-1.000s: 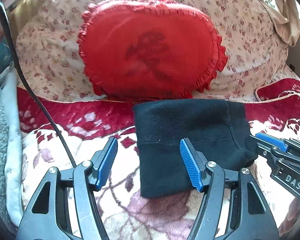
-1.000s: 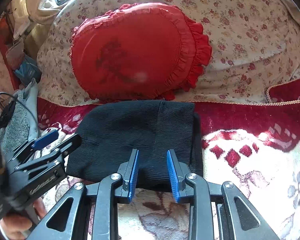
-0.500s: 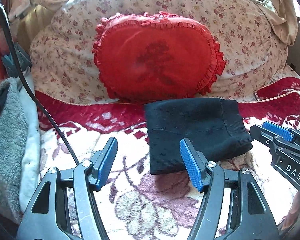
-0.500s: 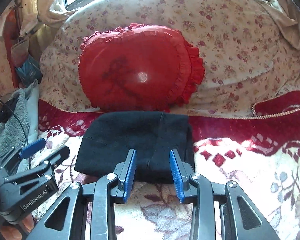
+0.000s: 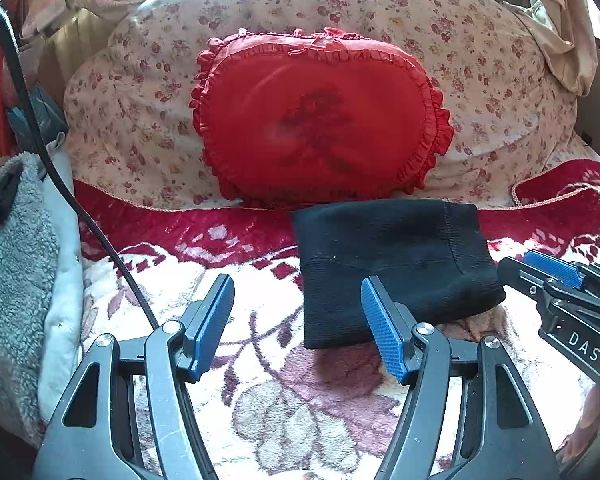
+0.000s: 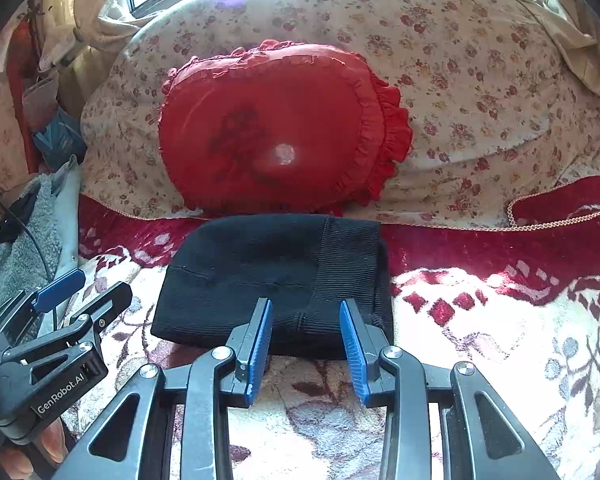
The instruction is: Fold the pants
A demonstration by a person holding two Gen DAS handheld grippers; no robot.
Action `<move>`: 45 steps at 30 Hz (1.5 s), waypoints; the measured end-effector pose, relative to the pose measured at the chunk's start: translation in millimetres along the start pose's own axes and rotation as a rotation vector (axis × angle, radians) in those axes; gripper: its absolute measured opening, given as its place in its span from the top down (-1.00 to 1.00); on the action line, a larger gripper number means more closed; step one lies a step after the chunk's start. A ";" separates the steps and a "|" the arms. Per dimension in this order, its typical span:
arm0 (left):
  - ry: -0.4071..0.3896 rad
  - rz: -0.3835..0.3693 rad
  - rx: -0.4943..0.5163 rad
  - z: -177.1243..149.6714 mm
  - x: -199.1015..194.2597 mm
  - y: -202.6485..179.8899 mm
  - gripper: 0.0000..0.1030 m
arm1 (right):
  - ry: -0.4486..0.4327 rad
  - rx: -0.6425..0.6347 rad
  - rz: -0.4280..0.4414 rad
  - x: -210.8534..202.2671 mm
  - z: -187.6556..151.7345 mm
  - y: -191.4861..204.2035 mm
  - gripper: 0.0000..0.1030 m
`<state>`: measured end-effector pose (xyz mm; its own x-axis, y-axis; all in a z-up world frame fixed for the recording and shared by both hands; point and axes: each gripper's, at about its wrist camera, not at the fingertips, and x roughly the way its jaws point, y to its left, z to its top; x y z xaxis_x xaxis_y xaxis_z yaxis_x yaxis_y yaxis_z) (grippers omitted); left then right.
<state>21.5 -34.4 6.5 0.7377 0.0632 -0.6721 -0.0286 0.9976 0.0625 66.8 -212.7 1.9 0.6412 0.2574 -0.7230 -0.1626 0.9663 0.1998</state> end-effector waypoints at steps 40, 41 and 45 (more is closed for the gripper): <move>0.030 -0.012 -0.003 -5.5 16.6 2.5 -0.28 | 0.051 0.006 0.011 26.5 -6.4 1.8 0.25; 0.030 -0.014 -0.003 -5.5 16.7 2.5 -0.28 | 0.052 0.006 0.010 27.2 -6.2 2.2 0.25; 0.030 -0.012 -0.003 -5.5 17.3 2.3 -0.28 | 0.052 0.005 0.012 28.3 -5.0 3.6 0.25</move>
<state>30.5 -30.9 -9.0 0.7172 0.0523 -0.6949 -0.0220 0.9984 0.0524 80.7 -201.9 -21.2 0.5990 0.2694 -0.7540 -0.1665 0.9630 0.2118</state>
